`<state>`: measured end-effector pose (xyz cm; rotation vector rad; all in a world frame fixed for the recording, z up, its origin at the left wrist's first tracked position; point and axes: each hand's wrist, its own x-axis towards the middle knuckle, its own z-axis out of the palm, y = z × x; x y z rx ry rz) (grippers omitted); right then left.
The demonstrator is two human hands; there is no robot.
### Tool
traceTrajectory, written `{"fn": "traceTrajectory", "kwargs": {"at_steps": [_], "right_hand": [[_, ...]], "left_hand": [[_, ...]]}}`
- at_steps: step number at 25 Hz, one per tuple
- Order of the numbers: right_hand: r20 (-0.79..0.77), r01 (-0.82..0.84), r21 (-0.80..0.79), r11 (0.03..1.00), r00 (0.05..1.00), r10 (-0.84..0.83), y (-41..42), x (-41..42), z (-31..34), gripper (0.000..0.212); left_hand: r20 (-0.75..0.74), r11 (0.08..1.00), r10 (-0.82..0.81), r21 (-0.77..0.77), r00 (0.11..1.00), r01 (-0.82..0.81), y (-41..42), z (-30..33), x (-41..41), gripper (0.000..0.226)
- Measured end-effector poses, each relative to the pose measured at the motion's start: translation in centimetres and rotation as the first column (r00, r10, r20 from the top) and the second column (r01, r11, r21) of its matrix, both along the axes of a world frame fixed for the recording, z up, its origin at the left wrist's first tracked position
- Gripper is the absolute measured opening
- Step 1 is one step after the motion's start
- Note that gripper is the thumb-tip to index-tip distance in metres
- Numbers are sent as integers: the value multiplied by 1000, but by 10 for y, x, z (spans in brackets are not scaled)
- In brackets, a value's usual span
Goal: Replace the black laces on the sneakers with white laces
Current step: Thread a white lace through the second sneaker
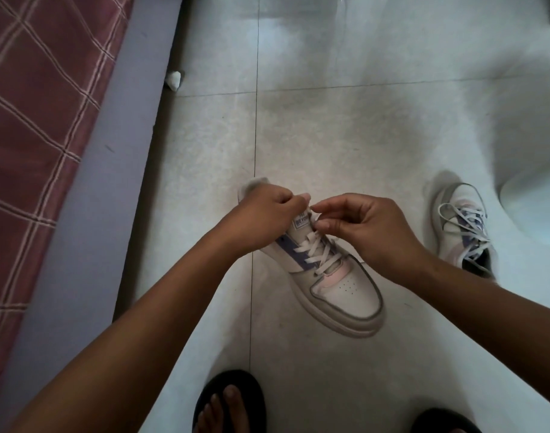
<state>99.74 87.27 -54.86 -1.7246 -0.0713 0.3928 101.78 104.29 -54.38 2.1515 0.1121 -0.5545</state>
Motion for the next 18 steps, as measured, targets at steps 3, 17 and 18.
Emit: {"fn": "traceTrajectory", "kwargs": {"at_steps": [3,17,18], "right_hand": [[23,79,2,997,997,-79,2,-4,-4,26],[658,-13,-644,765,501,562,-8,0,-13,12],[661,40,-683,729,459,594,-8,0,-15,12]], "left_hand": [[-21,996,84,-23,996,-85,-3,0,0,43],[-76,976,205,-56,976,-210,-18,-3,-7,40],[-88,972,222,-51,971,-227,-19,-5,-8,39]]}}
